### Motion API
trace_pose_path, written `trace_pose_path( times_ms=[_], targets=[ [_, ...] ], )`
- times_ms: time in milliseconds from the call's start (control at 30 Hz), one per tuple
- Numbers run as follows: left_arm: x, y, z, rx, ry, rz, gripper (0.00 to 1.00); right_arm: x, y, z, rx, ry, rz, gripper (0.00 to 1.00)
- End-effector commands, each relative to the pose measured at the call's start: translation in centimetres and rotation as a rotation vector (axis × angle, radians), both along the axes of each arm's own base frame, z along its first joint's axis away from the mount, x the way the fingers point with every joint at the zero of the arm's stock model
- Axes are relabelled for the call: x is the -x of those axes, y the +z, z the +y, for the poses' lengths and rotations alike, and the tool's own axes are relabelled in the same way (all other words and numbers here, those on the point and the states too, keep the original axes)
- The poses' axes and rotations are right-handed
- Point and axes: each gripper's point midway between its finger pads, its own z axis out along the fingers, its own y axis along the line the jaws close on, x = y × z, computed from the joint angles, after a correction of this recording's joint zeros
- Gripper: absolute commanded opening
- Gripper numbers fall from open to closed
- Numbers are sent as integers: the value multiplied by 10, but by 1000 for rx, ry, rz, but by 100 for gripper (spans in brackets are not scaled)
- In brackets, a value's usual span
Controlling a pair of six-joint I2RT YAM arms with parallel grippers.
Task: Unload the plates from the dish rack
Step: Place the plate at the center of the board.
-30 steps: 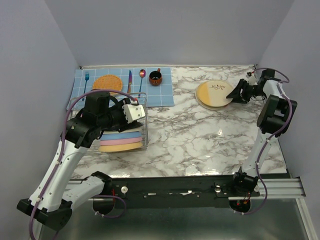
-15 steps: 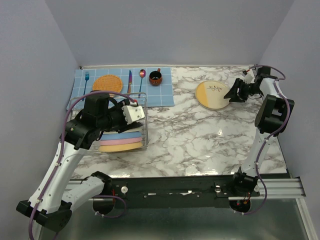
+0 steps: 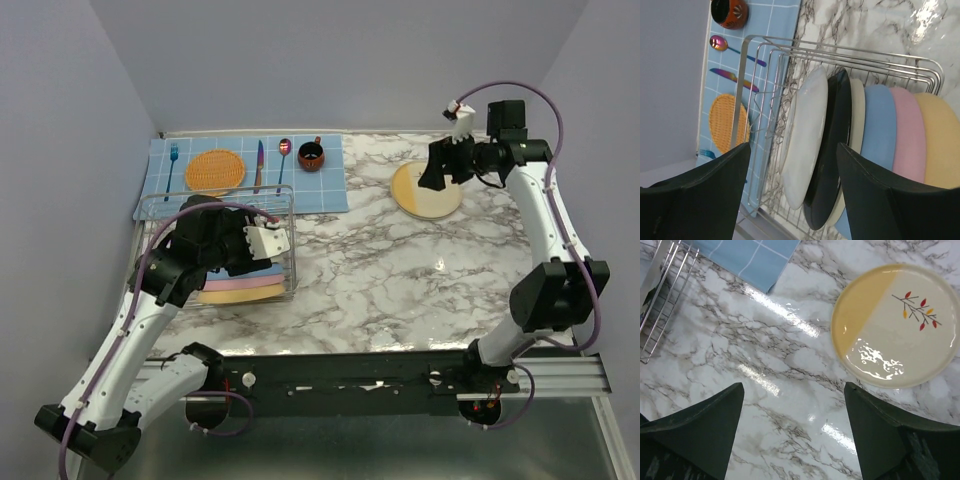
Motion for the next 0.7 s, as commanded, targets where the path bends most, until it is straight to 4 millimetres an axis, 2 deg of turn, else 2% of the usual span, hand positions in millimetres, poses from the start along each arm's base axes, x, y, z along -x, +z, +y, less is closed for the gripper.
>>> trace_pose_path(
  times_ms=[0, 200, 300, 433, 667],
  targets=[
    [-7, 2, 13, -97, 1, -62, 81, 10, -21, -19, 60, -17, 40, 90],
    [-3, -2, 12, -102, -9, -35, 84, 23, -46, -19, 70, -3, 72, 91],
    [-1, -11, 14, -117, -9, -17, 84, 26, -53, -18, 67, -1, 84, 91],
    [2, -23, 17, -134, -12, 5, 84, 27, -57, -16, 55, 4, 94, 91],
    [8, -30, 18, -131, -13, 15, 84, 26, -63, -16, 49, 3, 112, 91]
  ],
)
